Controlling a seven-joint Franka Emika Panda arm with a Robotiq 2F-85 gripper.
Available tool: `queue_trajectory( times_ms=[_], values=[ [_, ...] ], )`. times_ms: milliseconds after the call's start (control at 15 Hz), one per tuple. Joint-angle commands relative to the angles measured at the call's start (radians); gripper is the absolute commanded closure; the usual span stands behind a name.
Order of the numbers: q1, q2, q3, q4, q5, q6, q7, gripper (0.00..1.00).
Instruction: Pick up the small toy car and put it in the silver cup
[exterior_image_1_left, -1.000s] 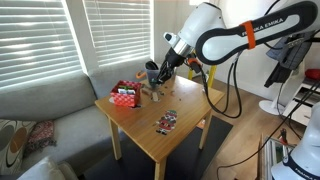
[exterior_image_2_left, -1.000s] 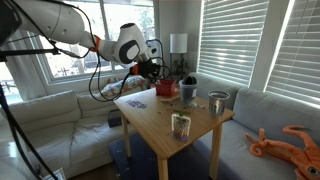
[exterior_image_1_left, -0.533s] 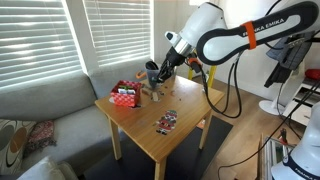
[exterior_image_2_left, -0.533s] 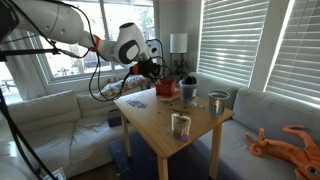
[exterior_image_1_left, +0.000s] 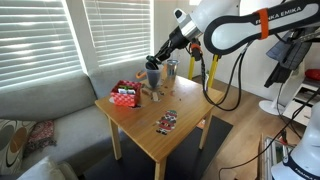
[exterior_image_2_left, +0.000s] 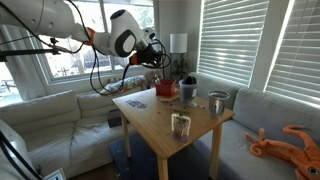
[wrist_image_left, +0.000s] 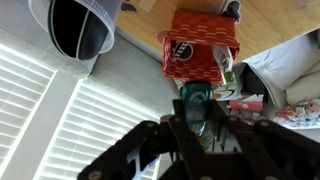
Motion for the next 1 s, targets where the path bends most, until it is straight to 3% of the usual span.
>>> queue_trajectory(
  times_ms=[0,133,333,600,733,933],
  values=[
    [-0.072,0.028,0.023,0.018,-0.157,0.098,0.213,0.93],
    [-0.118,0.018,0.009,0.023,-0.24,0.137,0.311,0.93],
    [-0.242,0.03,0.003,0.031,-0.423,0.18,0.497,0.93],
    [-0.398,0.092,0.001,0.073,-0.657,0.135,0.779,0.93],
    [-0.421,0.142,-0.006,0.102,-0.659,0.098,0.873,0.93],
    [-0.422,0.219,-0.005,0.154,-0.624,0.087,0.914,0.93]
  ],
)
